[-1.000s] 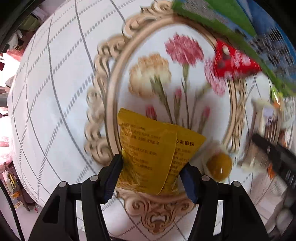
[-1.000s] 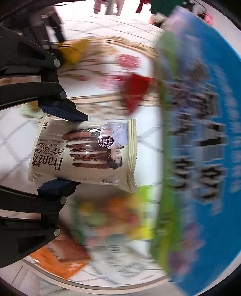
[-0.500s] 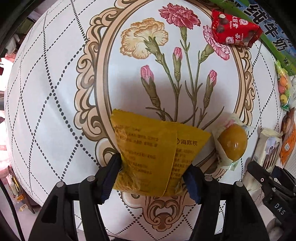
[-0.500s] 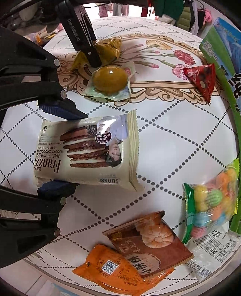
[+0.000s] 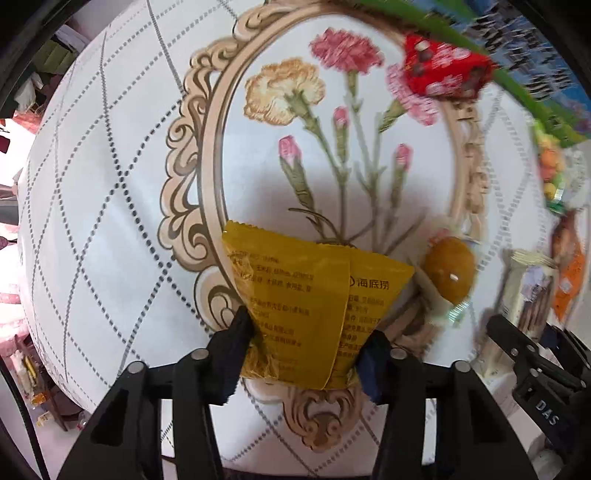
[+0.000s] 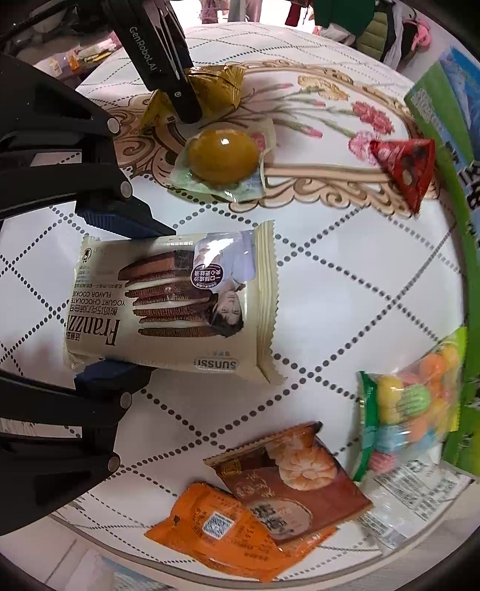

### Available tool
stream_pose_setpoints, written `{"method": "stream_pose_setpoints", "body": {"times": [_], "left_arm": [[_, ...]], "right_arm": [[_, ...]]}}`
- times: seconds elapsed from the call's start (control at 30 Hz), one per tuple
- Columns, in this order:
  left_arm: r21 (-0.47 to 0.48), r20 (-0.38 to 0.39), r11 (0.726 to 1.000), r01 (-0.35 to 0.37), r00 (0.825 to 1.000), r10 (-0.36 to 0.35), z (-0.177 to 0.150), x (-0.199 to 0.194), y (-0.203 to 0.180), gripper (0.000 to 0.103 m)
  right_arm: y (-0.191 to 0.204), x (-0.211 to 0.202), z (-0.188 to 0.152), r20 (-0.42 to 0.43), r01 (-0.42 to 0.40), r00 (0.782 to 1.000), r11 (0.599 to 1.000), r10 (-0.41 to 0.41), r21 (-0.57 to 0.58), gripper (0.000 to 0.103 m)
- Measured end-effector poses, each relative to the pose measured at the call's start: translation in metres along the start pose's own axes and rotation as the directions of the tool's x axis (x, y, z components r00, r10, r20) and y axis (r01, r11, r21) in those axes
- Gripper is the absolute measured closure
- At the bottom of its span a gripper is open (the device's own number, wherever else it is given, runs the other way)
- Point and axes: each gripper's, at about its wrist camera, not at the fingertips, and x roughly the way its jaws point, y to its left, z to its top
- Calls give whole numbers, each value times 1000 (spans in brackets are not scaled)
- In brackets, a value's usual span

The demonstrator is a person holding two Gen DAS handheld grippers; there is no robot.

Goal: Organize snacks
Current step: 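Carry both packs into the box and open both tools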

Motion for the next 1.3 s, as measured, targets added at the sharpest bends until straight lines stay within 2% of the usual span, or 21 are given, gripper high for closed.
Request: {"method": "stream_pose_setpoints", "body": {"times": [0.13, 0.23, 0.3, 0.4, 0.53, 0.63, 0.73, 0.83, 0.93, 1.07, 1.3], "left_arm": [[4, 37, 997, 77, 996, -77, -6, -37, -6, 56], [11, 77, 989, 150, 986, -150, 2, -70, -16, 56], [25, 104, 980, 196, 975, -198, 14, -92, -25, 56], [66, 138, 959, 276, 949, -283, 42, -132, -44, 56], [124, 198, 949, 290, 930, -310, 89, -172, -64, 56], [144, 226, 957, 252, 933, -280, 133, -186, -75, 56], [144, 216, 970, 196, 950, -224, 180, -186, -78, 56], [134, 161, 983, 124, 976, -145, 229, -170, -81, 56], [108, 98, 990, 88, 990, -98, 260, -154, -75, 56], [100, 33, 994, 39, 999, -42, 282, -134, -74, 56], [105, -49, 994, -18, 999, 23, 300, -107, -74, 55]], "right_arm": [[9, -27, -3, 40, -63, 997, 998, 63, -19, 45], [12, -55, 4, 72, -127, 989, 992, 128, -21, 45], [15, -77, 14, 101, -168, 980, 985, 170, -31, 45], [16, -111, 34, 152, -214, 964, 976, 219, -48, 45], [1, -157, 75, 230, -222, 945, 972, 233, -74, 45], [-1, -176, 113, 285, -197, 934, 976, 215, -91, 45], [-2, -183, 151, 308, -194, 928, 977, 211, -87, 45], [2, -179, 189, 307, -205, 926, 976, 218, -76, 45], [10, -169, 230, 285, -225, 930, 972, 234, -62, 45], [24, -142, 262, 226, -243, 942, 969, 249, -54, 45], [31, -94, 286, 129, -286, 949, 958, 288, -38, 45]]}}
